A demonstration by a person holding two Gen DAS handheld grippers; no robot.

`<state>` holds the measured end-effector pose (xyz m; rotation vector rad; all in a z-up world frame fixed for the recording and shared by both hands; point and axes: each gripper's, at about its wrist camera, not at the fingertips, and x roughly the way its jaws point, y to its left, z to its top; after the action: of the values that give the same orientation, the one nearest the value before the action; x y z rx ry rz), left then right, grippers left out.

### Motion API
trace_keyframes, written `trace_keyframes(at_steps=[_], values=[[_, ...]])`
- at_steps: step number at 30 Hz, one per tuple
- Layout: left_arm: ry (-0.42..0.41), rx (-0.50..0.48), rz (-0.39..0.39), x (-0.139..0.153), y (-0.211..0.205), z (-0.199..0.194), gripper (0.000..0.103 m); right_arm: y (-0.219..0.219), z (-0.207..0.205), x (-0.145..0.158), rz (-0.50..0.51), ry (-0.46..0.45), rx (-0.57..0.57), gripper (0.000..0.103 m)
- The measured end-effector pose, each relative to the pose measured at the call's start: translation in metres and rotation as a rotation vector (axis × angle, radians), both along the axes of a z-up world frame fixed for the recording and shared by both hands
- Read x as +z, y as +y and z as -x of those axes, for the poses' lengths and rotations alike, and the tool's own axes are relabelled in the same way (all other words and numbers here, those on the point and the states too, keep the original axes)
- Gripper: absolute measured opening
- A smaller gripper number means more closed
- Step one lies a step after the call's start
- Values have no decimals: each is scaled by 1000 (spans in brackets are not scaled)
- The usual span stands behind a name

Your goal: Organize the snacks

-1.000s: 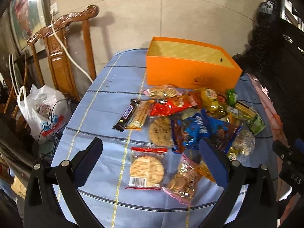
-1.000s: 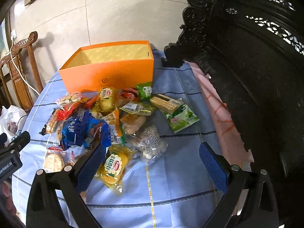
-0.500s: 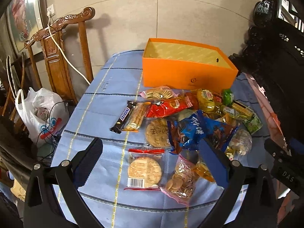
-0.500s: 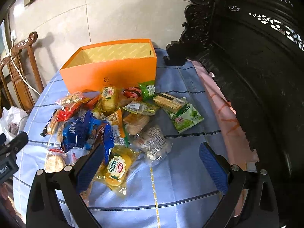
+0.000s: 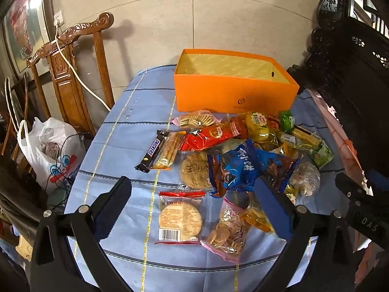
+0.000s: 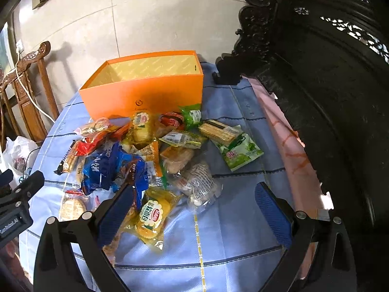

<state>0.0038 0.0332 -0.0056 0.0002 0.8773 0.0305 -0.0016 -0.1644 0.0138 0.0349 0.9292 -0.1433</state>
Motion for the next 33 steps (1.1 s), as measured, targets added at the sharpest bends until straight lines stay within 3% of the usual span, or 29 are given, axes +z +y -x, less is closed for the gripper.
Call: trace_keyframes(at_steps=[15,20,26,33], values=[[17,22,-4,-6,14,-5,99,6,-8,-6,16,16,7,100],[44,-48,44,-20,40,-12,99,13,-20,-18,-76,28,52,100],[88,-58,-80,-59,86,-46,99,19,-54,-57,-208,100,54,100],[114,-141,-97,-106,97,-103,99,25,-80,-96,-325,154,25,100]])
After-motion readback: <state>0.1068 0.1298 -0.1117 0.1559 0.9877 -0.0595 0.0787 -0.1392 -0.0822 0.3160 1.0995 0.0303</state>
